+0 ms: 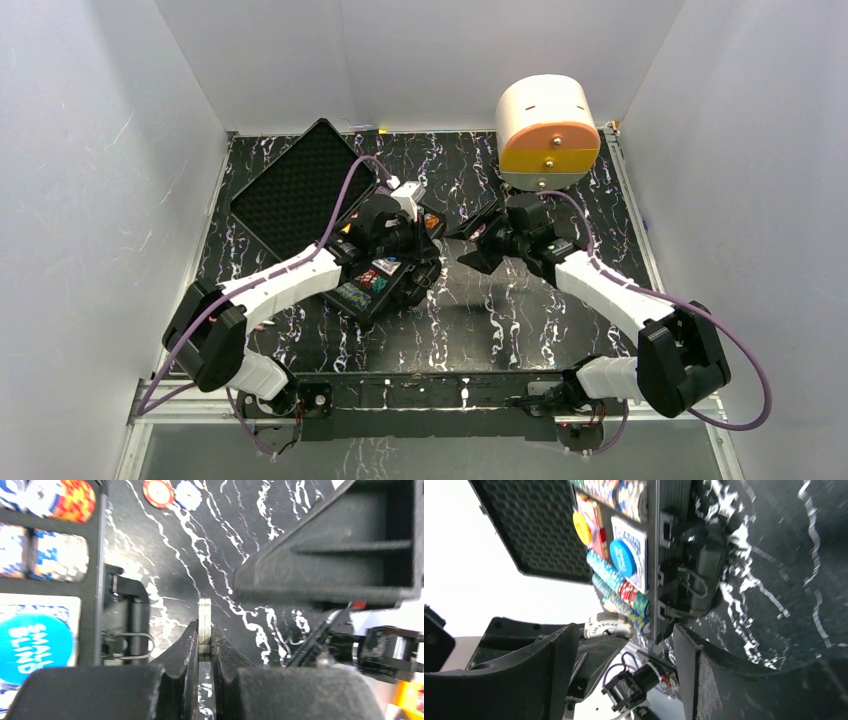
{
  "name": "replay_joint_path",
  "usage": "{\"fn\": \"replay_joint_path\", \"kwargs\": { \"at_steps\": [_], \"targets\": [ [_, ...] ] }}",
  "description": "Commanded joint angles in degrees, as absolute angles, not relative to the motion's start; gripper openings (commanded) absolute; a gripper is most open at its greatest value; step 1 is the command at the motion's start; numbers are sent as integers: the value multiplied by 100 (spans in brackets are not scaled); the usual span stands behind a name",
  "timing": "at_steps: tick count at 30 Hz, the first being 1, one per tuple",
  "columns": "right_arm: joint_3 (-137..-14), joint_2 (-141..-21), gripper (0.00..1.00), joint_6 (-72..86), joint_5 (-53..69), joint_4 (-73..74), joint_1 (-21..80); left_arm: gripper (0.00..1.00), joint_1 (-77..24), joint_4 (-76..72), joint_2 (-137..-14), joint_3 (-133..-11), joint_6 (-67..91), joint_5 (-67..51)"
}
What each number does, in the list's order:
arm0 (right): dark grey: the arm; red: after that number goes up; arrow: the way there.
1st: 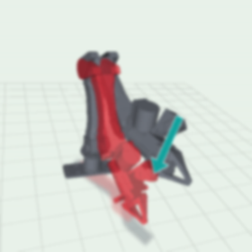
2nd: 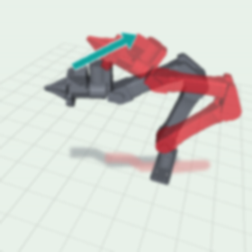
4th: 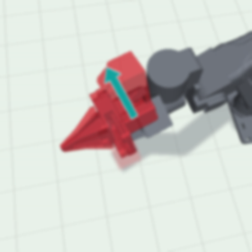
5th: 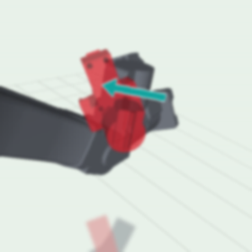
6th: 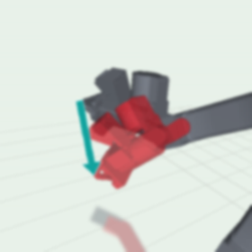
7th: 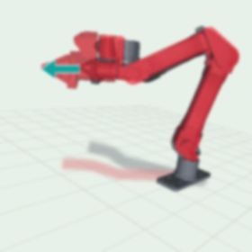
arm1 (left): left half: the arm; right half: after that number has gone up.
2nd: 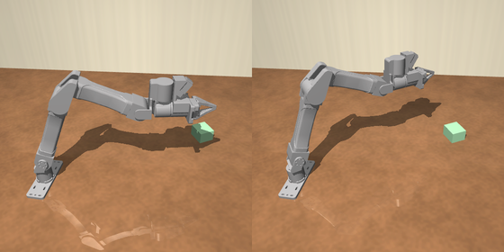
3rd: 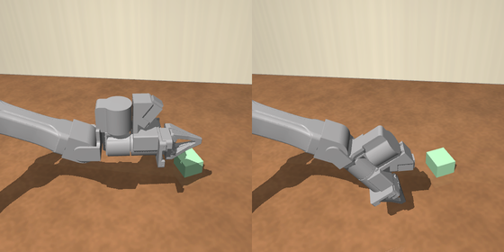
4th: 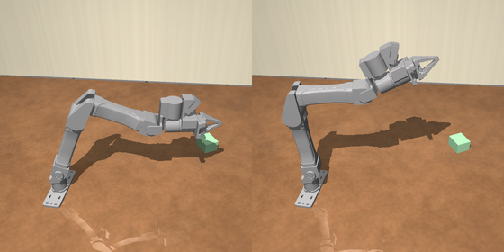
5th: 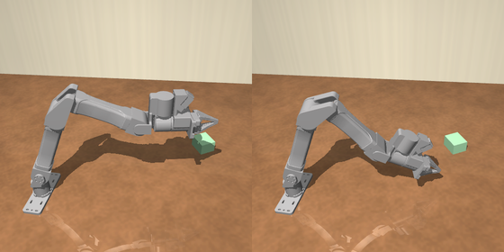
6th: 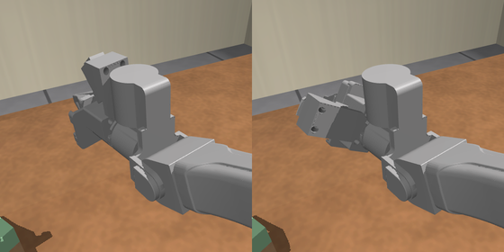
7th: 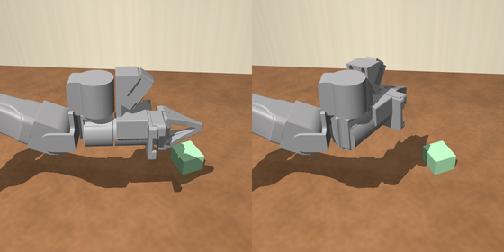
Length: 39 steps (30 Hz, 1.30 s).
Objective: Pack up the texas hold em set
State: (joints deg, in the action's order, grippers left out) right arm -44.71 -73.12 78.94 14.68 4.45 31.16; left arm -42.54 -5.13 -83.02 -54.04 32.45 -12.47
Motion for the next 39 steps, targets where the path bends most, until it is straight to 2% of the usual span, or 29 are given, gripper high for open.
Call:
{"fn": "replay_joint_path", "kwargs": {
  "at_steps": [1, 7, 17, 21, 28, 34, 39],
  "targets": [
    [-5048, -7200, 78, 6777, 1152, 941, 2608, 0, -4237, 406, -8294, -6039, 1746, -705],
    [-4927, -6698, 78, 6193, 681, 1455, 2146, 0, -4236, 1541, -8927, -6866, 491, -475],
    [-4361, -6307, 77, 6204, 638, 1656, 2059, 0, -4096, 2384, -10281, -8153, -122, 215],
    [-4325, -6342, 77, 6198, 719, 1641, 2040, 0, -4018, 2614, -10636, -8401, -222, 146],
    [-4377, -6428, 77, 6158, 790, 1635, 2028, 0, -3935, 2863, -10800, -8612, -244, 910],
    [-4347, -6470, 76, 6165, 872, 1606, 2028, 0, -3885, 2863, -10884, -8608, -165, 701],
    [-4322, -6462, 76, 6170, 910, 1625, 2030, 20, -3879, 2863, -10935, -8672, -127, 673]
  ]
}}
